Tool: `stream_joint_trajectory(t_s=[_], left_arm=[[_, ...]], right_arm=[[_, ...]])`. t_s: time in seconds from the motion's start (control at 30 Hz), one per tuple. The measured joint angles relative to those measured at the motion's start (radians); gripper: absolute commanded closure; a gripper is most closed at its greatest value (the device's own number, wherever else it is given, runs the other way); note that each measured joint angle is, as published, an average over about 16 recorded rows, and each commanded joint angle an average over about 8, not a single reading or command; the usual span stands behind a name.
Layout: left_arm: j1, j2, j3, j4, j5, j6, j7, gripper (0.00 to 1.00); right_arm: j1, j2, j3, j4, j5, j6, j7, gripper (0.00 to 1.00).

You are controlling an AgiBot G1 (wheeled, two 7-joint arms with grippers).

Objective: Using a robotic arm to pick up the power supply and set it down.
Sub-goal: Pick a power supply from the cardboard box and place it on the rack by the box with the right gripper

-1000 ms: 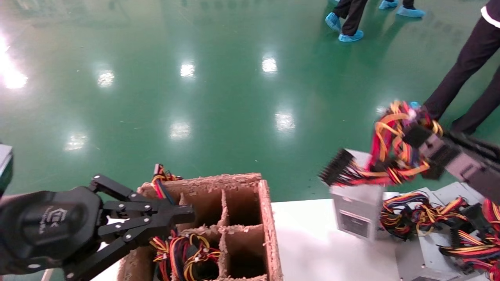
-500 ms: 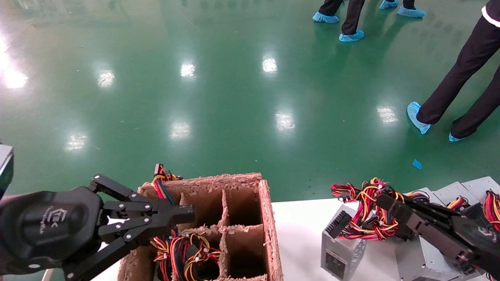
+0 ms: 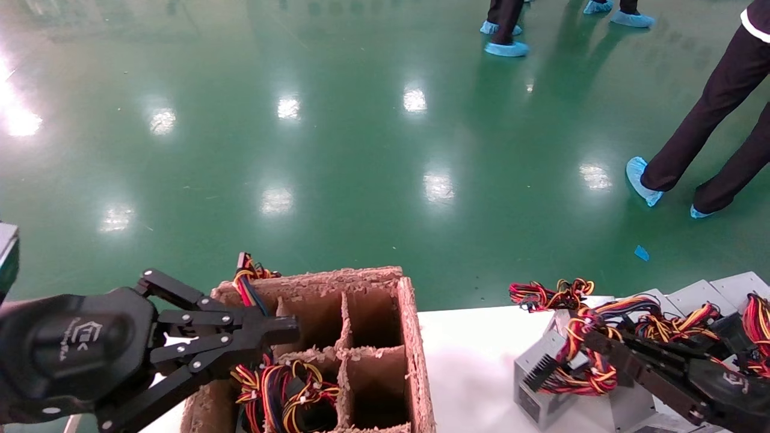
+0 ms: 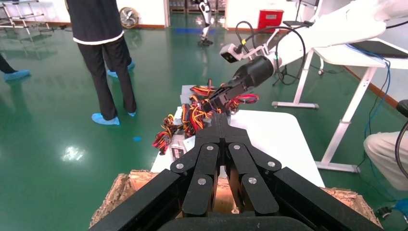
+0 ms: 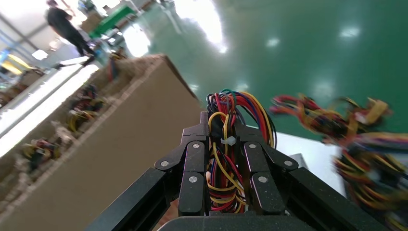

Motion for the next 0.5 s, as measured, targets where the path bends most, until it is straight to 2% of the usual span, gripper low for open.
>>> stream_joint_trajectory(t_s=[0.5], left_arm=[[0.000,0.000,0.000,0.000,0.000,0.000,0.000,1.00]], right_arm=[[0.012,0.032,0.000,-0.118,-0.004,-0.031,-0.032,1.00]])
